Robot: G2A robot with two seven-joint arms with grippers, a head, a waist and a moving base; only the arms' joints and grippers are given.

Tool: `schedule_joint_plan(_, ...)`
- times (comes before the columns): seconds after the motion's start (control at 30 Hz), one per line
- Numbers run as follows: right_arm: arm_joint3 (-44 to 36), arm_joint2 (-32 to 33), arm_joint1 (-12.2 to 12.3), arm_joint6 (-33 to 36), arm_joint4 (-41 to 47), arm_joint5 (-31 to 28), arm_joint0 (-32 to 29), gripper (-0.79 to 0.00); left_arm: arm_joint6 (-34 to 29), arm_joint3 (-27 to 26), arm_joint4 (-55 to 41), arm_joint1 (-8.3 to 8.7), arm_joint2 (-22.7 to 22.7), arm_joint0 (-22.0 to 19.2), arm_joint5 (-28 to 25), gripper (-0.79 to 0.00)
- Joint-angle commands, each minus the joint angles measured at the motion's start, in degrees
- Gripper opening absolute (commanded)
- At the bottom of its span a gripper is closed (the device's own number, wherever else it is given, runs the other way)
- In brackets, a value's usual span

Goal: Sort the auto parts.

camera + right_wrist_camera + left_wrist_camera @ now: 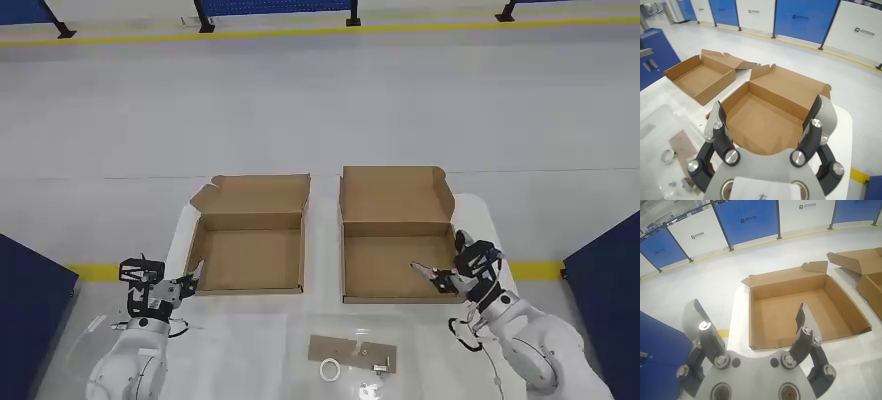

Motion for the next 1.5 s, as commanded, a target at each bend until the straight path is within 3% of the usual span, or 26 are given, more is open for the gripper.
schedule_joint_plan(0.0, -1.27, 0.83, 0.34, 4.8, 2.64, -3.92, 0.55, 0.0, 0.0, 0.0, 0.0, 0.0, 0.0, 0.0, 0.0, 0.0)
schedule_joint_plan(0.17, -4.64, 1.15, 1.11, 16.11, 8.46, -9.58, 1.75, 0.0, 0.0, 0.0, 0.0, 0.0, 0.0, 0.0, 0.0, 0.0)
schedule_joint_plan(0.43, -4.64, 1.15, 1.11, 16.11, 8.46, -9.58, 1.75, 0.0, 0.0, 0.0, 0.0, 0.0, 0.0, 0.0, 0.0, 0.0)
schedule_joint_plan(0.57, -6.83, 0.3, 1.5, 17.81, 7.56, -13.41, 2.07, 0.0, 0.0, 0.0, 0.0, 0.0, 0.0, 0.0, 0.0, 0.0)
schedule_joint_plan(0.77, -8.34, -2.31, 2.84, 32.09, 12.05, -21.12, 5.69, 0.0, 0.0, 0.0, 0.0, 0.0, 0.0, 0.0, 0.0, 0.0)
schedule_joint_plan(1.13, -9.14, -3.2, 3.04, 33.52, 12.72, -21.56, 6.41, 0.0, 0.0, 0.0, 0.0, 0.0, 0.0, 0.0, 0.0, 0.0)
schedule_joint_plan(1.23, -10.87, -6.15, 3.51, 38.9, 12.42, -22.8, 7.98, 0.0, 0.0, 0.0, 0.0, 0.0, 0.0, 0.0, 0.0, 0.0)
schedule_joint_plan(1.47, -11.66, -19.34, 7.27, 46.81, 12.98, -15.74, 14.48, 0.0, 0.0, 0.0, 0.0, 0.0, 0.0, 0.0, 0.0, 0.0)
